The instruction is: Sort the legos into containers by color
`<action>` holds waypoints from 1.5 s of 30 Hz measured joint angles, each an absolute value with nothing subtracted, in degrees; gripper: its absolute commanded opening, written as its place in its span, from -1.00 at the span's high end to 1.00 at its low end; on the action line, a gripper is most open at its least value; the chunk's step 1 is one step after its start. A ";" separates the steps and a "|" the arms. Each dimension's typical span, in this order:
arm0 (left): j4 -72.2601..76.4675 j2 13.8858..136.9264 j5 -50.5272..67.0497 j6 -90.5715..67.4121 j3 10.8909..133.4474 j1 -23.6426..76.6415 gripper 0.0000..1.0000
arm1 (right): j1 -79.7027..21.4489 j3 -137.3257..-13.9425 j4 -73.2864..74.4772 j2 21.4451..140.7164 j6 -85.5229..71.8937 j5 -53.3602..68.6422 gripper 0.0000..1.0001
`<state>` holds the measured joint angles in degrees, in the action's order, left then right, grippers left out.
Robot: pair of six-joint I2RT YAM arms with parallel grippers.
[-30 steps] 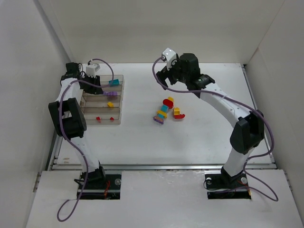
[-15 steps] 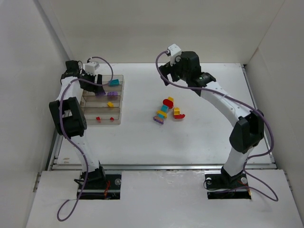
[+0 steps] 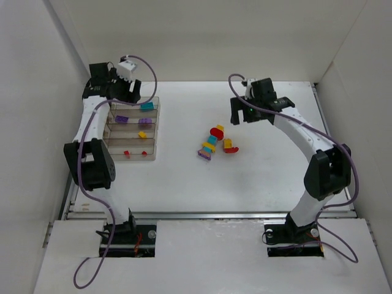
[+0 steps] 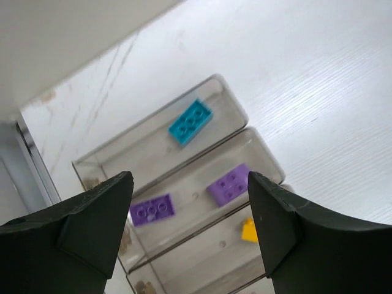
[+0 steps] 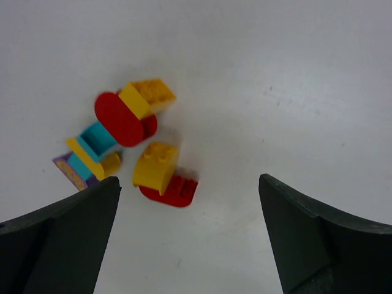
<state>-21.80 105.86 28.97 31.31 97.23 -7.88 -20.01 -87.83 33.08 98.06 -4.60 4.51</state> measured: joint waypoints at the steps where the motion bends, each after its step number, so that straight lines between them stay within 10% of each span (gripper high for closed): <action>1: -21.28 104.44 29.12 31.05 97.23 -6.74 -0.45 | -19.57 -85.97 34.54 98.06 -5.85 4.91 -1.00; 19: -21.26 92.97 30.72 27.07 88.38 0.62 -0.45 | -26.48 -77.19 33.08 101.06 -11.84 10.04 -0.80; 33: -22.50 86.30 30.17 26.44 83.99 1.85 -0.45 | -27.29 -80.27 31.09 109.01 -13.04 1.32 -0.03; 38: -22.55 86.28 29.91 26.41 83.59 1.85 -0.43 | -27.81 -81.71 30.41 110.41 -12.64 0.47 1.00; 45: -23.77 86.26 30.44 26.52 83.46 1.91 -0.38 | -27.75 -80.44 33.28 106.39 -13.02 0.45 1.00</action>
